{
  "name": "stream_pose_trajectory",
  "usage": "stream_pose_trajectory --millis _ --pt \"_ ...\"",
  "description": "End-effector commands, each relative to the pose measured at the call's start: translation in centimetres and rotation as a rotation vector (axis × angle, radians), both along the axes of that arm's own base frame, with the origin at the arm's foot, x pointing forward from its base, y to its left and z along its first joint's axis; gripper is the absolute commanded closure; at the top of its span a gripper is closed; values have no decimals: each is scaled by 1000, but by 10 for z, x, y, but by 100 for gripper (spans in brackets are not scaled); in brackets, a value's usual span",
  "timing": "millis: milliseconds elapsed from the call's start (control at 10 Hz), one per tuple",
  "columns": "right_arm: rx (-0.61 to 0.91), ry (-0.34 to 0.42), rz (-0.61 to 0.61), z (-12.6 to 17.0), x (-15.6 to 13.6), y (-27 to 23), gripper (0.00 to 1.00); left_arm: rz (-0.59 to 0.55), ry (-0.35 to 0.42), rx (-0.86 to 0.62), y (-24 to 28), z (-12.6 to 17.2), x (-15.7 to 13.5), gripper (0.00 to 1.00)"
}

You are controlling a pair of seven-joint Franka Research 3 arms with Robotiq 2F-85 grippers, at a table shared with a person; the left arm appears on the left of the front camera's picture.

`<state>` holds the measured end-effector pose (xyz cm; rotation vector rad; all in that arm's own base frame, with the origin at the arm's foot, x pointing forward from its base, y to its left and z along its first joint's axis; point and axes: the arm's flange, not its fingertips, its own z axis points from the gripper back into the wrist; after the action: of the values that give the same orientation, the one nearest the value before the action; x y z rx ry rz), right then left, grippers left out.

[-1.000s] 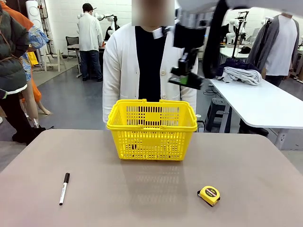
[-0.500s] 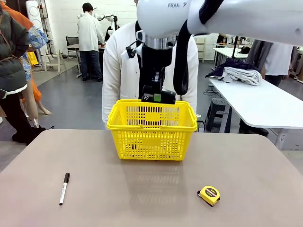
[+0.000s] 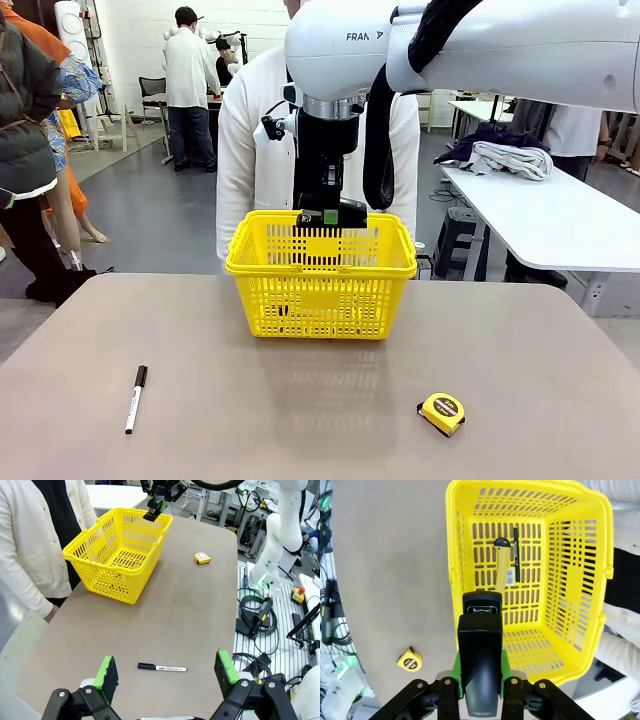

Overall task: Place the items the person wants into the basket.
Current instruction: Pick up the item the person points to and place it in the Market Basket.

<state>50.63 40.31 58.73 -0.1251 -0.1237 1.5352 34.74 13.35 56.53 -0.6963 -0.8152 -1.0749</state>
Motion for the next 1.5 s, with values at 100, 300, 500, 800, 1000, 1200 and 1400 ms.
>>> stream_pose_trajectory --millis 100,300,500,800,1000,1200,1400 --pt "3 -1 -19 1 -1 0 69 -10 -22 -13 2 -1 1 0" --pt "3 -1 -19 1 -1 0 69 -10 -22 -13 2 -1 1 0" --pt "3 -1 -19 1 -1 0 69 -10 -22 -13 2 -1 1 0" --pt "21 -13 85 -18 29 8 69 -10 -22 -13 2 -1 1 0" --pt "35 -20 103 -52 63 15 69 -10 -22 -13 2 -1 1 0" --pt "48 -26 118 -82 89 15 69 -10 -22 -13 2 -1 1 0" --pt "39 -32 130 -104 111 14 69 -10 -22 -13 2 -1 1 0"
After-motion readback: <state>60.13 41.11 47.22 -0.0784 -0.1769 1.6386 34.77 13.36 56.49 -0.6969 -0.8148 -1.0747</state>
